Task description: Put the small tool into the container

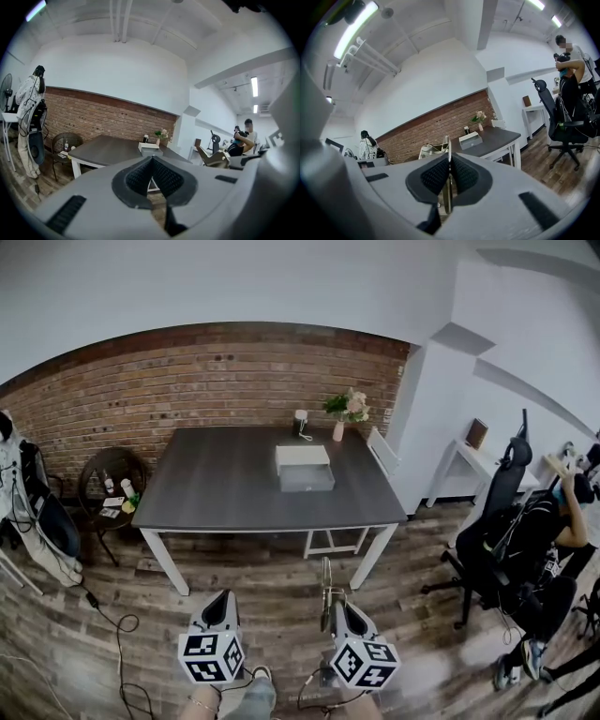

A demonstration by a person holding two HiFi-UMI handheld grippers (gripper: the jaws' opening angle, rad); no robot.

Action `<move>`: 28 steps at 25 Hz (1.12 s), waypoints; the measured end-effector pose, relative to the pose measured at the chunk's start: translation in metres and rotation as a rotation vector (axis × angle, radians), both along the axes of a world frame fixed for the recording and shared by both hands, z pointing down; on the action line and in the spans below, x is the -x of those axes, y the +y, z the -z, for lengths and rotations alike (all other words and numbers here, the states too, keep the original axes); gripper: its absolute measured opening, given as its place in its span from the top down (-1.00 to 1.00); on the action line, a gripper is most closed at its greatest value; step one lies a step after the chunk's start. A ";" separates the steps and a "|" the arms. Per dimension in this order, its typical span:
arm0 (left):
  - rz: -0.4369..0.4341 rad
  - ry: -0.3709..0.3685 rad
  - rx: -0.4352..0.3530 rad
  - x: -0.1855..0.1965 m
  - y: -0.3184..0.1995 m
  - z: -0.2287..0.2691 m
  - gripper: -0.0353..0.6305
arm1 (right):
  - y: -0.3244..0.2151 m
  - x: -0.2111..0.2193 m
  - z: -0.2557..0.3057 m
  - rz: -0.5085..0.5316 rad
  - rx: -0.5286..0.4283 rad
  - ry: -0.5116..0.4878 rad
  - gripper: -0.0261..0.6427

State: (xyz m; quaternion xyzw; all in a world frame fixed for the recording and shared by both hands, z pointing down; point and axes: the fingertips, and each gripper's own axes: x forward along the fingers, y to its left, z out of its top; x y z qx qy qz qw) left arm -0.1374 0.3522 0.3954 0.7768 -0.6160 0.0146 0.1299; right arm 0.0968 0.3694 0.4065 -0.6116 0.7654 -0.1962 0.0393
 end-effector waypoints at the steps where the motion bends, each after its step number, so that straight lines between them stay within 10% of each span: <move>1: -0.004 -0.001 0.001 -0.002 -0.008 -0.001 0.89 | -0.007 -0.002 -0.001 -0.007 0.002 0.002 0.89; 28: -0.085 0.036 -0.032 0.000 -0.304 0.017 0.89 | -0.274 -0.004 0.028 -0.134 -0.023 0.084 0.90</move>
